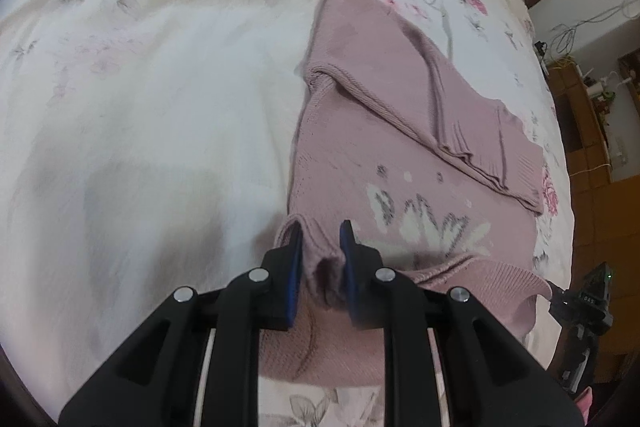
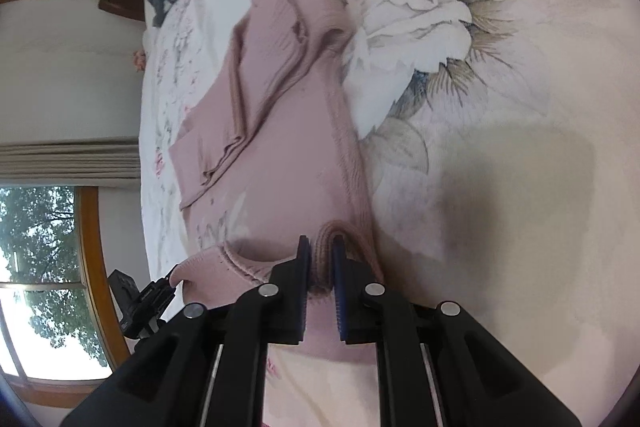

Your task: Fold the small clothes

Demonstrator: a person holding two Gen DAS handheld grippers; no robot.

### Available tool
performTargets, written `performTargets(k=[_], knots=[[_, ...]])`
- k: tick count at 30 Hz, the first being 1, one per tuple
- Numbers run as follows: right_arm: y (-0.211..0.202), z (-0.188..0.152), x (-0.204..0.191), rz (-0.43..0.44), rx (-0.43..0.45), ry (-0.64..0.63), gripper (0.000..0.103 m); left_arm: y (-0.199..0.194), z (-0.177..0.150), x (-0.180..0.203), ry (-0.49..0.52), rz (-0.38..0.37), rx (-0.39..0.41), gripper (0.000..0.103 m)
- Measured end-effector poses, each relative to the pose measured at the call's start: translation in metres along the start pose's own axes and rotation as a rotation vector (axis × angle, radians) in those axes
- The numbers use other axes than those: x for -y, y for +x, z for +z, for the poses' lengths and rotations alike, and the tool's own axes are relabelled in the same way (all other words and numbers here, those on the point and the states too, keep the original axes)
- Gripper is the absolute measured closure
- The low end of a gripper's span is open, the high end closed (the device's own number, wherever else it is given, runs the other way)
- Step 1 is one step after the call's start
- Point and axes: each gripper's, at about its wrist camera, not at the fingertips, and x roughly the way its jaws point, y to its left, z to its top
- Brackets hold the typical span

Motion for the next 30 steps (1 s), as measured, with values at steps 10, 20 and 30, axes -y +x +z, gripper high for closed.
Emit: performTargets(k=[10,20,30], knots=[[-0.023,0.007,0.011,0.011,0.043,0.023,0.07,-0.018,0.002,-0.026,-0.128,-0.117,0.01,0.072],[-0.049,-0.011,-0.022,-0.099,0.076,-0.198,0.068,-0.059,-0.007,-0.003,0.097,0.002,0.083,0.056],[0.012,-0.011,-0.038,-0.258,-0.013,-0.359,0.06,-0.001,-0.009,0.034,0.362,0.162,0.001,0.045]])
